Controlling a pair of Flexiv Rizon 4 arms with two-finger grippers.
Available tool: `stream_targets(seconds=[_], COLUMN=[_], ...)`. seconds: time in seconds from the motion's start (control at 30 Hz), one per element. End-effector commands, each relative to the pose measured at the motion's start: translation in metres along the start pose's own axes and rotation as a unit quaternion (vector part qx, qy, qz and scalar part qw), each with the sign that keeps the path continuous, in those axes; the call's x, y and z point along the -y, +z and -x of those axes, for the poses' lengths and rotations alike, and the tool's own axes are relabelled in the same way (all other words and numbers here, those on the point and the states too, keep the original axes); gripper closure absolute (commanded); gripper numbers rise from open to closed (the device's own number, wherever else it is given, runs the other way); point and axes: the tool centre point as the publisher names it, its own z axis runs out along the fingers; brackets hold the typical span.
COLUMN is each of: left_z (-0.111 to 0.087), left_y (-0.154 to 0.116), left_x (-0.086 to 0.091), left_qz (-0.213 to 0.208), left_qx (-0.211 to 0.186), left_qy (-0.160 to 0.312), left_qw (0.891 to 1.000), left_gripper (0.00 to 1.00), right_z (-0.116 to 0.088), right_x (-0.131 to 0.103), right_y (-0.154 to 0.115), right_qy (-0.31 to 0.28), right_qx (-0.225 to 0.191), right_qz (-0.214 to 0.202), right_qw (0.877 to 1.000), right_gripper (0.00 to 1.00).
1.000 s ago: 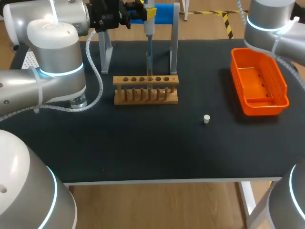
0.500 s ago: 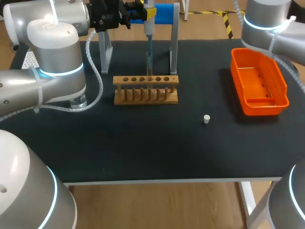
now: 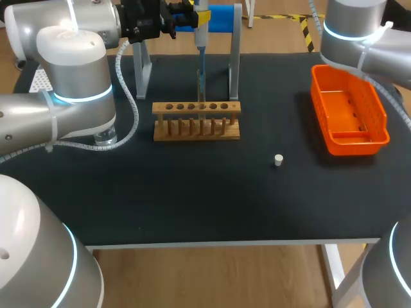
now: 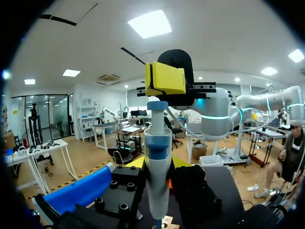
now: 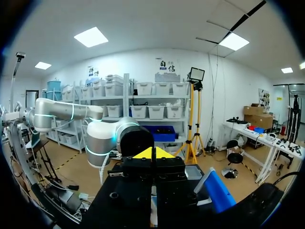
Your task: Invert the test tube, pick up the pipette, mount the tip to pipette, aspirate from beaker and dispense into the tube, eject the tip, return the pipette, and cap with the stopper.
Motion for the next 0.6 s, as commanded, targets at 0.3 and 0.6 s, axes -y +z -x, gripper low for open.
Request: stream_targets(seconds=[0.3, 0.6], left_z=[0.0001, 0.0001], left_y=[0.0007, 0.0007], left_x=[-0.0007, -0.0007], left_qz=[-0.002, -0.002], left_qx=[0.001, 0.001], left_qy=[0.000, 0.000], left_qw=[1.000, 1.000], left_gripper=[1.00, 1.00], right_z=[0.0075, 0.0073], right_x=[0.0052, 0.0099], right_y=[0.0032, 0.0039], right_qy=[0.010, 0.017], right_qx=[0.003, 0.000], right_qz=[-0.002, -0.002], right_qw=[1.000, 1.000], right_gripper=[1.00, 1.00])
